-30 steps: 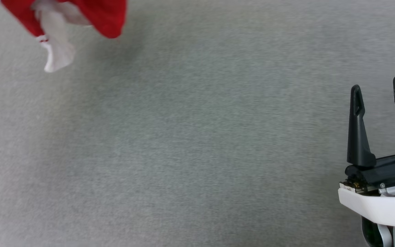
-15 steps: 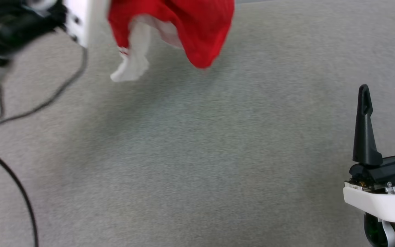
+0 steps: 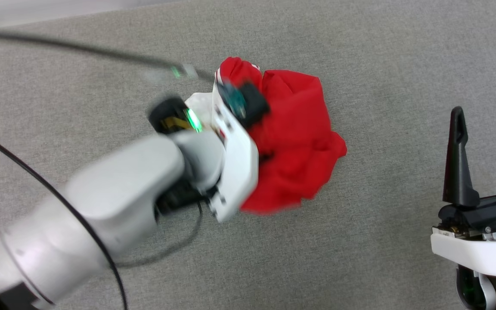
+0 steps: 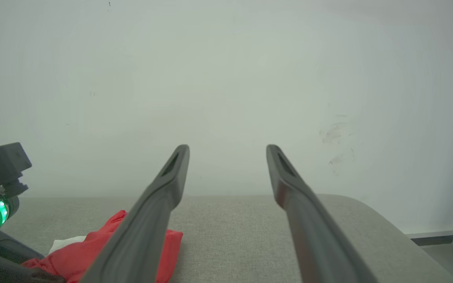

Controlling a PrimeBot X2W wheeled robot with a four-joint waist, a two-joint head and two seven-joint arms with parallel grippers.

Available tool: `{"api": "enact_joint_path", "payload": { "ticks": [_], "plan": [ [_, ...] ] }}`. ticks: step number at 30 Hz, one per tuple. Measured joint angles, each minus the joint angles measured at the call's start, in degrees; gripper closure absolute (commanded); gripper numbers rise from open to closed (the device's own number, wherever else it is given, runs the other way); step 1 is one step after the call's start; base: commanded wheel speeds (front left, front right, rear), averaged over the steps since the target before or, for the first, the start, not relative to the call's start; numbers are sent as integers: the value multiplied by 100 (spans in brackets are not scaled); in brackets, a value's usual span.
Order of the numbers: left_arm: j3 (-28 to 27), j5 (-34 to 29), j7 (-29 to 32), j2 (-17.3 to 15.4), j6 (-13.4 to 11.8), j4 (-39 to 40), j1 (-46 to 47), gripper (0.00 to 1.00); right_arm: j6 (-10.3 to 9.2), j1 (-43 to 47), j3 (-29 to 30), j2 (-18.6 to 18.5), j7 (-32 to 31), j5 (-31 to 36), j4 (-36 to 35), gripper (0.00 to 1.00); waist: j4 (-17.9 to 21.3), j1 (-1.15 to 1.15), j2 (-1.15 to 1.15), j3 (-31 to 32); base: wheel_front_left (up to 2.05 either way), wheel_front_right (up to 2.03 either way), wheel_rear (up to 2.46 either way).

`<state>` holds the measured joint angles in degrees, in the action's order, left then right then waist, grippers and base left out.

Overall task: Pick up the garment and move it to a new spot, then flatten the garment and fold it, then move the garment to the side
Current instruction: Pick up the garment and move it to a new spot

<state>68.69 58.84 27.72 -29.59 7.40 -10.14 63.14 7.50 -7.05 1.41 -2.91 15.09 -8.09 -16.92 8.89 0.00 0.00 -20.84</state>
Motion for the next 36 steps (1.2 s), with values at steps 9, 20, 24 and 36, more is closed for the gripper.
{"api": "enact_joint_path", "payload": {
  "ticks": [9, 20, 24, 36],
  "plan": [
    [409, -110, -227, 584, -1, -563, -967, 100, 0, 4, 5, 0, 0, 56, 134, 0, -77, 0, 0, 40, 0, 0, 0],
    [159, -611, -1823, 812, -123, -1023, -876, 0, 0, 179, 14, 0, 0, 114, 272, 0, -275, 0, 0, 416, 0, 0, 0],
    [-42, -1032, -2763, 826, -544, -1087, -907, 0, 0, 329, -4, 1, 0, 159, 336, 0, -357, 0, 0, 645, 0, 0, 0],
    [-1266, -1836, -4263, 490, -2269, -581, -2223, 0, 0, 677, 85, 0, 0, 240, 673, 0, -623, 0, 0, 1162, 0, 0, 0]
  ]
}}
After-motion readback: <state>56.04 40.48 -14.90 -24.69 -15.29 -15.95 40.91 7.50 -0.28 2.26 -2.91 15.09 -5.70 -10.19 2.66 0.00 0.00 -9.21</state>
